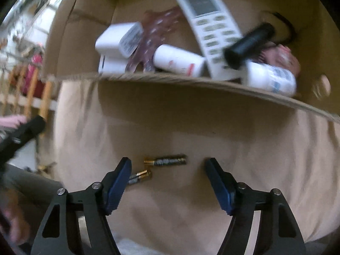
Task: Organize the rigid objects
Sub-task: 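Withdraw both tools toward the two batteries beside the box, then grasp a black battery with the right tool while the left tool grasps the other battery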
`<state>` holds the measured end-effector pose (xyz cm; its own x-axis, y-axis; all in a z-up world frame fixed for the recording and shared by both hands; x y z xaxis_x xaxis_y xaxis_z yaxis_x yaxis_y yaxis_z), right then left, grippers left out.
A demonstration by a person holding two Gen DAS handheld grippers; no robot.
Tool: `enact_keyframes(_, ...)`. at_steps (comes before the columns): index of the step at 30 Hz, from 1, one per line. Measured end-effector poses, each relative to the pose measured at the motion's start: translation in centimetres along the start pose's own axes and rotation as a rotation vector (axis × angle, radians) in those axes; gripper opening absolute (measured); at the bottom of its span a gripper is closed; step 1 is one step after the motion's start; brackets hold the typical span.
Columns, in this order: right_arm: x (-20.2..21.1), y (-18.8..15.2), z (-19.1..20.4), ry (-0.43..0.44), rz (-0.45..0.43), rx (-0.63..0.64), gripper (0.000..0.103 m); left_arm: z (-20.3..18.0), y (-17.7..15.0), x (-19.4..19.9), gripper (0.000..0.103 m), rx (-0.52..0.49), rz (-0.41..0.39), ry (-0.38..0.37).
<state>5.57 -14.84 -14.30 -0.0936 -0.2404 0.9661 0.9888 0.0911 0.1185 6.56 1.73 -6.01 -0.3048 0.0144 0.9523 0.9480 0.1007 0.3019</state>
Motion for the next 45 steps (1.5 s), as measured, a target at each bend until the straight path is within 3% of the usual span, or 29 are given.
enact_keyframes(4,-1.1,-0.1,1.4,-0.102,-0.026,0.036,0.076,0.1,-0.1,-0.3,0.092,-0.001,0.012,0.007)
enact_keyframes(5,-1.0,-0.1,1.5,-0.115,-0.036,0.043,0.064,0.0,-0.2,-0.4,0.092,-0.003,0.015,0.010)
enact_keyframes(6,-0.9,-0.1,1.5,-0.127,-0.045,0.050,0.045,0.0,-0.2,-0.5,0.092,-0.007,0.017,0.013)
enact_keyframes(13,2.3,-0.2,0.3,-0.013,-0.062,0.002,0.045,0.0,-0.5,-1.0,0.092,-0.010,0.038,0.019)
enact_keyframes(19,8.8,-1.0,0.7,0.022,-0.170,0.099,0.045,-0.5,-1.2,-1.5,0.091,0.007,0.093,-0.010)
enact_keyframes(22,10.9,-1.1,-0.6,0.058,-0.229,0.103,0.045,-2.2,-1.8,-1.3,0.091,0.006,0.087,0.019)
enact_keyframes(28,11.6,-0.2,-4.1,0.110,-0.278,-0.041,0.045,-6.1,-3.9,-2.5,0.091,0.066,0.121,0.024)
enact_keyframes(32,13.2,0.3,-5.3,0.147,-0.340,-0.073,0.045,-8.2,-5.7,-4.4,0.091,0.153,0.150,0.078)
enact_keyframes(36,13.3,0.6,-6.0,0.171,-0.340,-0.111,0.045,-9.3,-6.5,-6.1,0.091,0.231,0.177,0.107)
enact_keyframes(45,13.5,1.5,-6.4,0.215,-0.356,-0.131,0.045,-10.6,-6.0,-9.4,0.094,0.258,0.233,0.161)
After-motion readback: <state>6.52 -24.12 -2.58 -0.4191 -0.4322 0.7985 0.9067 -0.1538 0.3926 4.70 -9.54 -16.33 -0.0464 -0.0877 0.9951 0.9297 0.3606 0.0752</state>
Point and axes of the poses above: each gripper's, at about its wrist camera, not at the fingertips, and x roughly against the way its jaws point, z to its left, y to its top, the point moved 1 cm from there along -x, roughly the way its jaws point, and after that the axes turned 1 degree about -z, right-handed, at the moved point
